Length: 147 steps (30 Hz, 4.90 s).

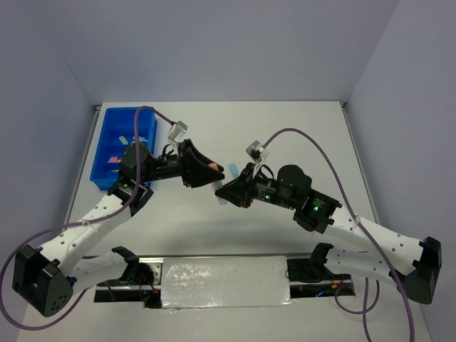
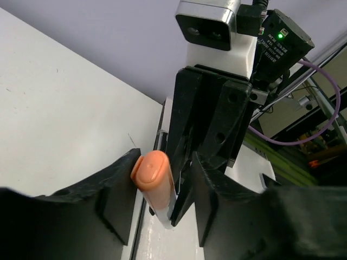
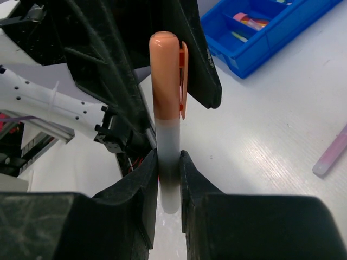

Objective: Sort the stationery into containers
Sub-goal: Pick up the pen from the center of the board, then place the pen in the storage box, then pick up the pen from the center of the board, then place the pen in the storage box.

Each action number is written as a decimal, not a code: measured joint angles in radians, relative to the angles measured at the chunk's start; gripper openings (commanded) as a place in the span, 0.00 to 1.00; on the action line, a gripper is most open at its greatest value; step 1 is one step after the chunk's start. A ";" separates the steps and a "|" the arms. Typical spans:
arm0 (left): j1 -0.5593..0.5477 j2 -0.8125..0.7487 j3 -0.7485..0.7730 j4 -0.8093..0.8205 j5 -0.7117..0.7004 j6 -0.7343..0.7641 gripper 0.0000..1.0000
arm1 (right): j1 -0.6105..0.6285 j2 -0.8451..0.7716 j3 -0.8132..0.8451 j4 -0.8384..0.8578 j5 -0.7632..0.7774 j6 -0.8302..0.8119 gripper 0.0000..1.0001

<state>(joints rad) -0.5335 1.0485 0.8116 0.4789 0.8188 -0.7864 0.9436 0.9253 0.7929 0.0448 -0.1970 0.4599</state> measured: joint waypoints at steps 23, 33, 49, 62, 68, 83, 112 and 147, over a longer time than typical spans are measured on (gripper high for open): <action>0.441 0.251 0.497 -0.636 -0.932 -0.050 0.00 | -0.340 -0.248 -0.121 -0.169 0.287 0.037 1.00; 0.739 0.824 0.652 -0.511 -0.968 -0.327 0.00 | -0.340 -0.198 -0.190 -0.171 0.257 0.069 1.00; 0.804 1.034 0.766 -0.304 -0.912 -0.399 0.15 | -0.340 -0.088 -0.187 -0.141 0.226 0.063 1.00; 0.802 1.038 0.767 -0.381 -0.922 -0.400 0.99 | -0.347 0.071 -0.083 -0.136 0.198 0.026 1.00; 0.814 0.965 0.836 -0.541 -0.875 -0.382 0.99 | -0.378 0.326 0.090 -0.194 0.181 -0.025 0.99; 0.636 0.117 0.349 -0.818 -0.737 -0.074 0.99 | -0.349 0.963 0.497 -0.475 0.294 -0.142 0.80; 0.204 0.227 0.159 -0.589 -0.428 0.027 0.98 | -0.230 0.511 0.162 -0.272 0.284 -0.003 0.00; 0.688 0.446 0.299 -0.524 -0.664 -0.250 0.00 | -0.337 0.277 0.114 -0.199 0.235 0.045 0.69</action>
<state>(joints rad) 0.1543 1.4948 1.1110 -0.0452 0.1551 -1.0363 0.6067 1.2026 0.9073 -0.1543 0.0383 0.5049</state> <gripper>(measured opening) 0.335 0.689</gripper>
